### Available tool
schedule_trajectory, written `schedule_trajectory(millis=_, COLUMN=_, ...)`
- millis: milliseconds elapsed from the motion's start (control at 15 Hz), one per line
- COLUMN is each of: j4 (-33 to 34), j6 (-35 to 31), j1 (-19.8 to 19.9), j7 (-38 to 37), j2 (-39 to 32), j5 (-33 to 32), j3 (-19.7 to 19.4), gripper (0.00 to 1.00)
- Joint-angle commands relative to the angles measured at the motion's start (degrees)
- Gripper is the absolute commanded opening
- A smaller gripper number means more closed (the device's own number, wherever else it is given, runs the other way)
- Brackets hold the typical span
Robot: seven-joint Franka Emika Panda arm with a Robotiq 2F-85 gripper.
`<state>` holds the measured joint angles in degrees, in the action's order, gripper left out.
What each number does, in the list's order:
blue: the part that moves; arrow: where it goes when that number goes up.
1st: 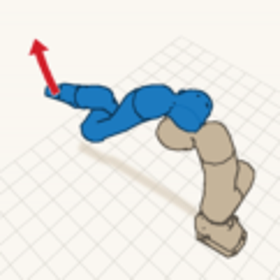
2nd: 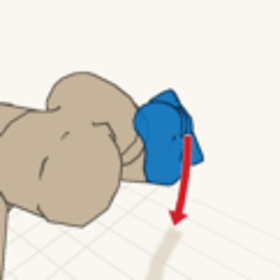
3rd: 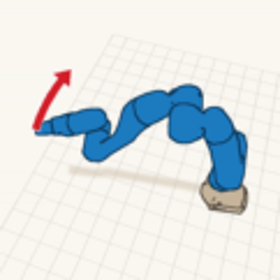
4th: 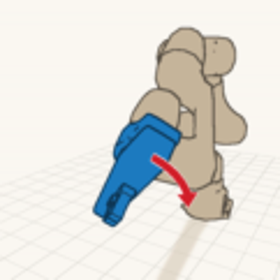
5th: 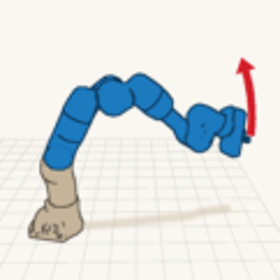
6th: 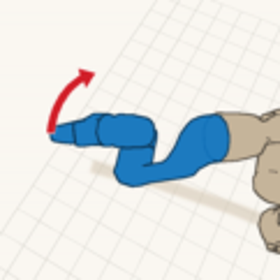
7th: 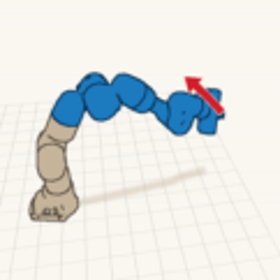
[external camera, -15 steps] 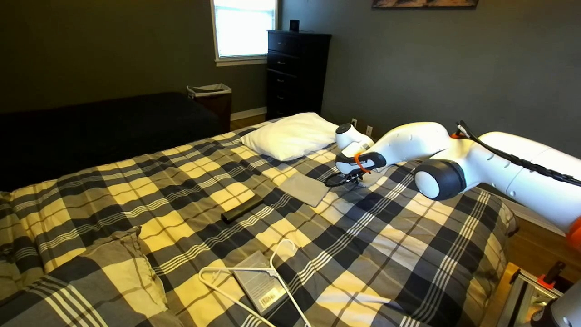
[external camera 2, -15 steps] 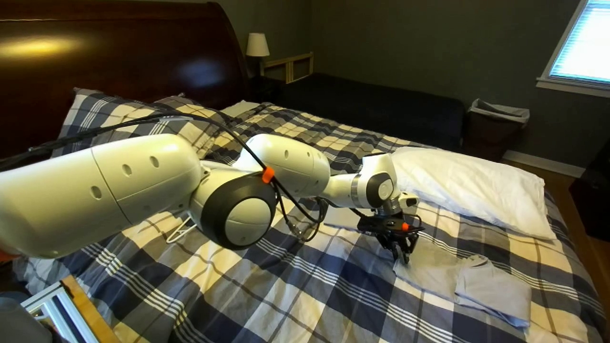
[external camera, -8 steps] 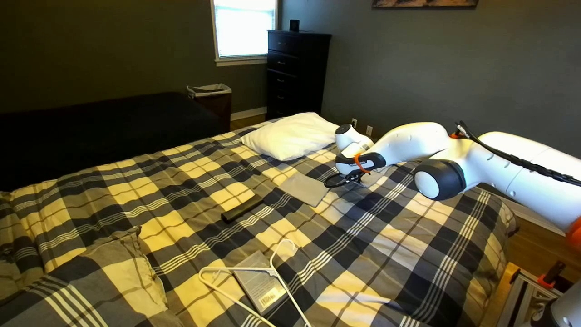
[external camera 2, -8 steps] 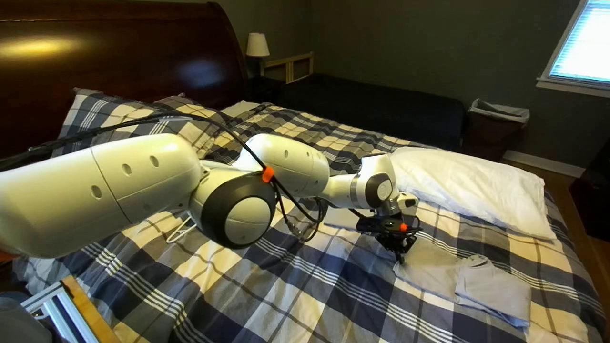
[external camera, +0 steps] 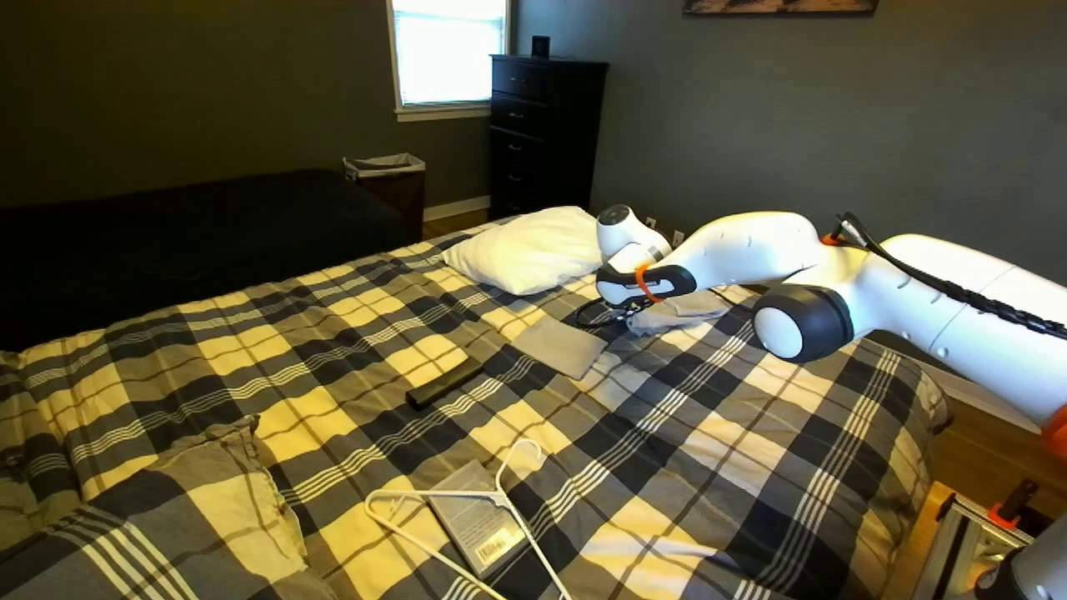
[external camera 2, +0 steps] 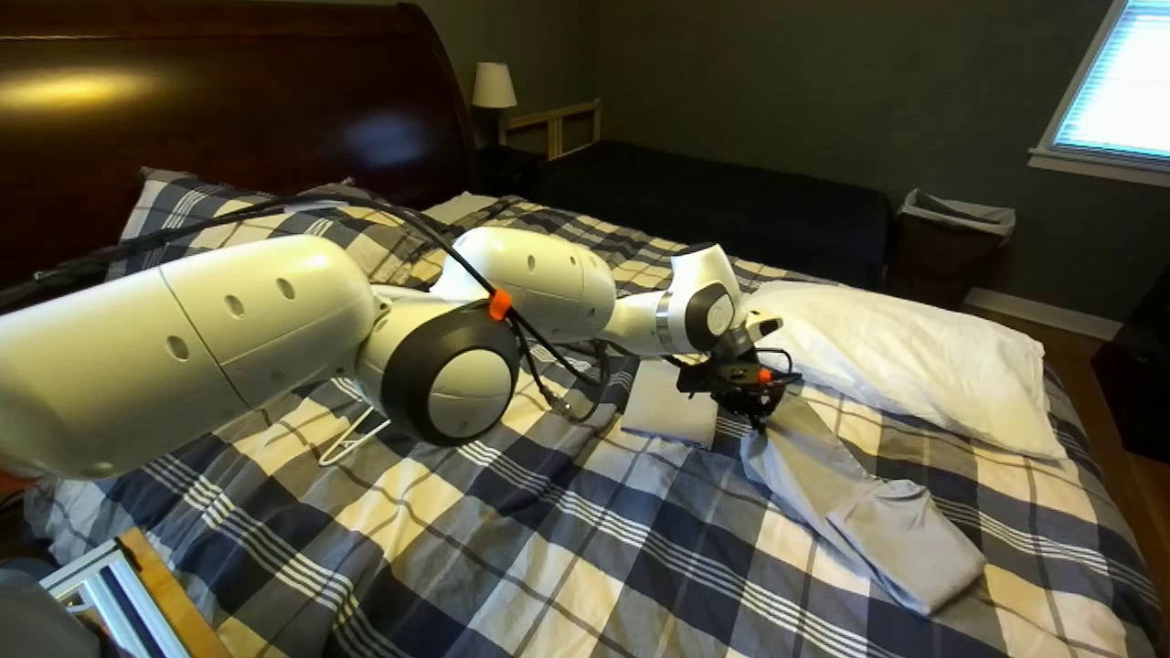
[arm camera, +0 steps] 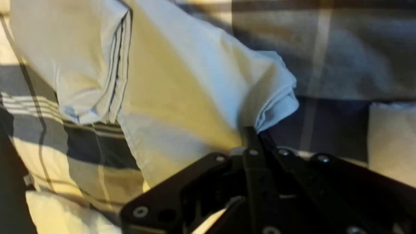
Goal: Move the grey t-shirt to the left and unfold it
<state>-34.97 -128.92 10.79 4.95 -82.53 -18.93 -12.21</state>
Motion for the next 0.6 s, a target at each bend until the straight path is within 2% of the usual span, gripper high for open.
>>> schedule_trajectory(millis=0, j4=-4.6, j6=-4.5, j1=-4.2, j7=6.1, j2=3.4, j5=-1.3, j3=2.2, gripper=0.01)
schedule_trajectory(millis=267, j4=-11.4, j6=-5.9, j1=-9.4, j7=13.3, j2=7.2, j5=-1.8, j3=4.8, gripper=0.01)
schedule_trajectory(millis=533, j4=-21.8, j6=-10.0, j1=-12.3, j7=21.2, j2=12.9, j5=-3.2, j3=6.9, gripper=0.01)
